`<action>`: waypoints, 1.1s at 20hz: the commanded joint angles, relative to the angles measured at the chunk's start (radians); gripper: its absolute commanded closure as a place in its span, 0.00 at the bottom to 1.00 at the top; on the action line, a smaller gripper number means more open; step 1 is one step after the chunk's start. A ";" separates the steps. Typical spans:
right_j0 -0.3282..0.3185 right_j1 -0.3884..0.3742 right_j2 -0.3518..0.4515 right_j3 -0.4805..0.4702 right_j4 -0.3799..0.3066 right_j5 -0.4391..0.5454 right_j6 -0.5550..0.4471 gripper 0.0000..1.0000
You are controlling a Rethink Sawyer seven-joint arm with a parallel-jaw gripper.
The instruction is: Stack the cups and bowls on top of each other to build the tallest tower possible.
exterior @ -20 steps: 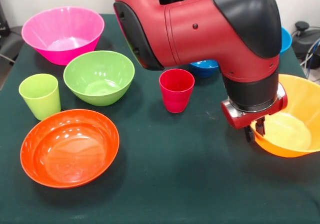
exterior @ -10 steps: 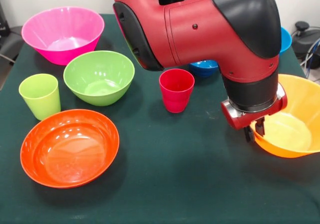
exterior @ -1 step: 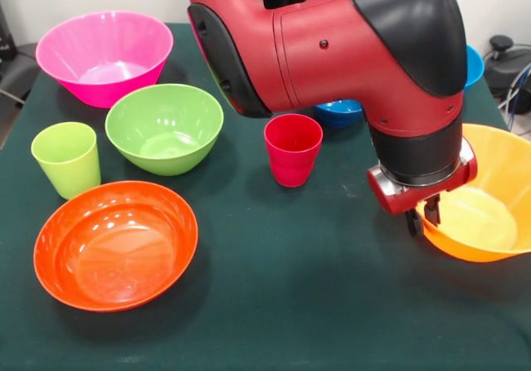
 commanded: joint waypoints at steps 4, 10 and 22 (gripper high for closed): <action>-0.008 0.042 0.017 -0.095 -0.179 0.057 -0.347 1.00; -0.018 0.047 0.035 -0.153 -0.206 0.115 -0.398 1.00; -0.029 0.035 0.041 -0.162 -0.223 0.146 -0.410 1.00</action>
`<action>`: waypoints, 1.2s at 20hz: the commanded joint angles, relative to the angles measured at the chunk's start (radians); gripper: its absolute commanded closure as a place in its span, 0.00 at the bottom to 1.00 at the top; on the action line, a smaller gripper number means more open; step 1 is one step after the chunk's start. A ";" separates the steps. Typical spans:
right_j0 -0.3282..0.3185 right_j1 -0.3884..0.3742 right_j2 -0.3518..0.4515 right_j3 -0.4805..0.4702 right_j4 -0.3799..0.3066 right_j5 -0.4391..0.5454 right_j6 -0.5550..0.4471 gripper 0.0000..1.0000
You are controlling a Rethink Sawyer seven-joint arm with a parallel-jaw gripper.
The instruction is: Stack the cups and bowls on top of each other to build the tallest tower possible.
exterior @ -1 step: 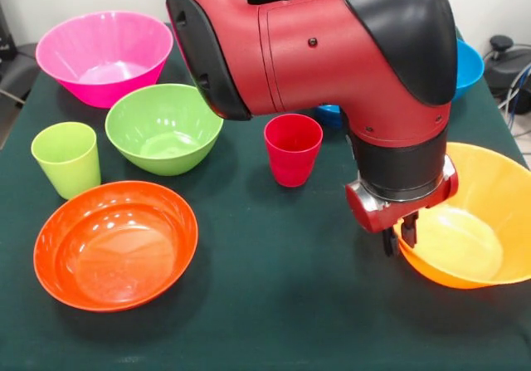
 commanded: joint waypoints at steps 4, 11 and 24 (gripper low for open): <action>-0.032 0.015 0.030 -0.060 -0.121 0.106 -0.382 1.00; -0.070 0.013 0.039 -0.039 -0.116 0.098 -0.418 1.00; -0.146 -0.014 0.038 0.090 -0.144 -0.018 -0.436 1.00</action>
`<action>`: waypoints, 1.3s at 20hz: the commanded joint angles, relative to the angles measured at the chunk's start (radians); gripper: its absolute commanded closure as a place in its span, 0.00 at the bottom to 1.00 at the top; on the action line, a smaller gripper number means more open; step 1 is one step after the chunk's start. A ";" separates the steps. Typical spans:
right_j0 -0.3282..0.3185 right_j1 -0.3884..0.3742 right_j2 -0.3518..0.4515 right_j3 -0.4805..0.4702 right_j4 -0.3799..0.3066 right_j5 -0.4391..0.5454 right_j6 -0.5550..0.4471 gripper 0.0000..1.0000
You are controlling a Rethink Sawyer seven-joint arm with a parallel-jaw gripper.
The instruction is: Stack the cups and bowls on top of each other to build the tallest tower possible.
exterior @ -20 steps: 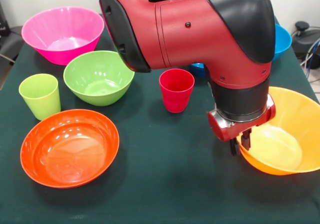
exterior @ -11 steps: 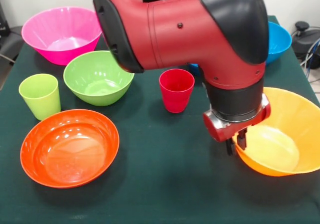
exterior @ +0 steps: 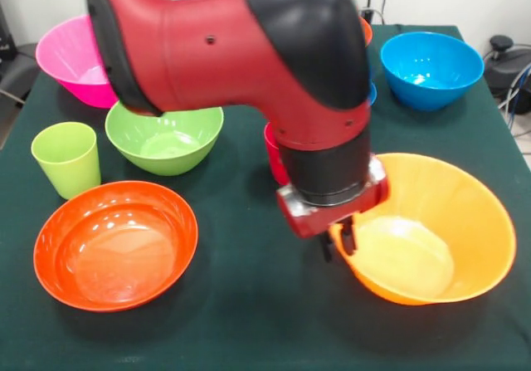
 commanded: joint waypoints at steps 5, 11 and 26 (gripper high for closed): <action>-0.056 -0.032 0.016 0.146 -0.151 -0.072 -0.320 1.00; -0.060 -0.046 0.022 0.182 -0.173 -0.094 -0.296 1.00; -0.147 -0.053 0.059 0.296 -0.200 -0.152 -0.293 1.00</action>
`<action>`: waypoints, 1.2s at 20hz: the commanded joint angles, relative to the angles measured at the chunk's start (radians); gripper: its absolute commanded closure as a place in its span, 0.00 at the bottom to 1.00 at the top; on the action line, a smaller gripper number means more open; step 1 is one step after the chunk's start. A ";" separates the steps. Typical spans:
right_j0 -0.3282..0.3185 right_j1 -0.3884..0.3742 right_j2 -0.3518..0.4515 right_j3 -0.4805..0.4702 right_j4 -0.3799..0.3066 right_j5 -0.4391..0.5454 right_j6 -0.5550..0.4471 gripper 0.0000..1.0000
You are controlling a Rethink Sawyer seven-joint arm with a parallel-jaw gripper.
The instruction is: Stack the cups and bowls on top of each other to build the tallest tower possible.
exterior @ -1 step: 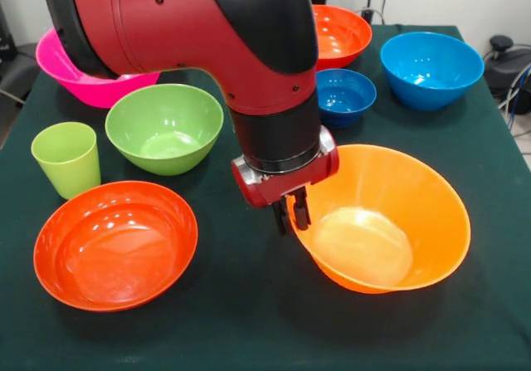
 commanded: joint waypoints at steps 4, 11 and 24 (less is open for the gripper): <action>-0.051 0.042 0.047 0.101 -0.130 -0.066 -0.293 1.00; -0.063 0.050 0.059 0.089 -0.135 -0.049 -0.304 1.00; -0.082 0.060 0.078 0.082 -0.146 -0.028 -0.314 1.00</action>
